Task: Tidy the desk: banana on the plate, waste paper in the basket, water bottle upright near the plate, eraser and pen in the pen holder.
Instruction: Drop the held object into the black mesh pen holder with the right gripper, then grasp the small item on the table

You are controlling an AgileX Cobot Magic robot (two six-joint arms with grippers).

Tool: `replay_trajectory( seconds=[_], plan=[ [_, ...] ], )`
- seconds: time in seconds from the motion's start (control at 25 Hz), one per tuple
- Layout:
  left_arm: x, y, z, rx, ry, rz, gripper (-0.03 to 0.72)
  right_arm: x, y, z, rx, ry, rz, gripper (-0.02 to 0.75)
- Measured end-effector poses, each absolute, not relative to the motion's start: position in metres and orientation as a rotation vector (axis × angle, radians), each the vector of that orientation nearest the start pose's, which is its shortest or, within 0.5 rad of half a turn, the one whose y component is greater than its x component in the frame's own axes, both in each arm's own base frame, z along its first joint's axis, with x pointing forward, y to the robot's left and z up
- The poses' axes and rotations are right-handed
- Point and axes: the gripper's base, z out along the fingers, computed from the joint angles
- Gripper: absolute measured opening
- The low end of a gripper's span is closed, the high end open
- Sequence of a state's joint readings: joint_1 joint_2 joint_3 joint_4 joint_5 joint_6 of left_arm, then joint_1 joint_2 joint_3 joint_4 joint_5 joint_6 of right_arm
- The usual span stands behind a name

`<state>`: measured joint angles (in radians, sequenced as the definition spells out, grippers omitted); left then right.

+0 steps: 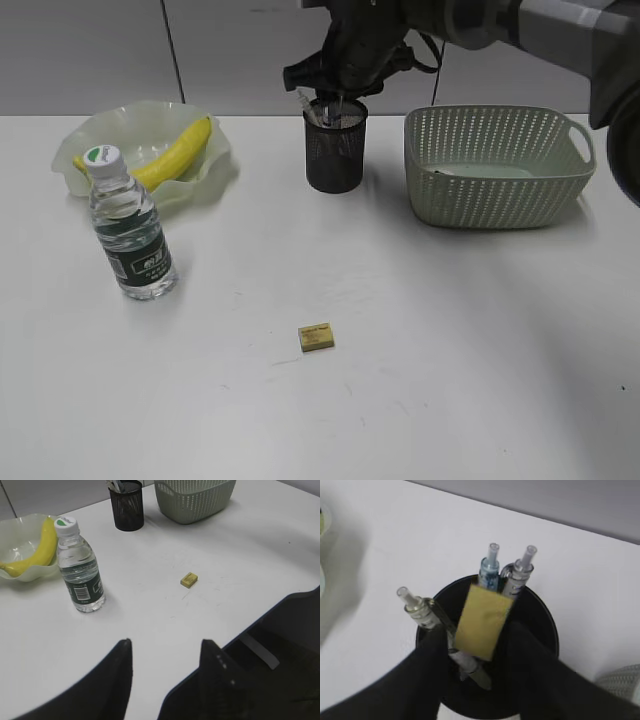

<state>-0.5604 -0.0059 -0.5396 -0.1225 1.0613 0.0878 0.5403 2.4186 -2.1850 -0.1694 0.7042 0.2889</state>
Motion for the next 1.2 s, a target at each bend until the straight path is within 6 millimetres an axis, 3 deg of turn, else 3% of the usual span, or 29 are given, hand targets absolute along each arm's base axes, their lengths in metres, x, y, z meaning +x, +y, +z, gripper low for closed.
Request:
replay_trajectory(
  seconds=[0.12,0.2,0.36,0.6,0.72,0.88,1.2],
  plan=[
    [-0.015,-0.002,0.289,0.653,1.914,-0.447,0.331,0.475,0.275,0.198,-0.389,2.393,0.222,0.413],
    [-0.015,-0.002,0.289,0.653,1.914,-0.447,0.331,0.474,0.276,0.198,-0.378,2.408,0.239,0.452],
    [-0.015,-0.002,0.289,0.653,1.914,-0.447,0.331,0.471,0.274,0.202,-0.372,2.464,0.218,0.472],
    [-0.015,-0.002,0.289,0.653,1.914,-0.447,0.331,0.463,0.265,0.237,-0.401,2.561,0.121,0.477],
    [-0.014,-0.002,0.289,0.652,1.914,-0.445,0.331,0.458,0.263,0.264,-0.483,2.545,0.098,0.477],
    [-0.014,-0.002,0.288,0.652,1.913,-0.442,0.331,0.445,0.266,0.3,-0.559,2.491,0.251,0.461],
    [-0.014,-0.002,0.288,0.652,1.913,-0.436,0.331,0.398,0.246,0.408,-0.595,2.268,0.346,0.436]
  ],
)
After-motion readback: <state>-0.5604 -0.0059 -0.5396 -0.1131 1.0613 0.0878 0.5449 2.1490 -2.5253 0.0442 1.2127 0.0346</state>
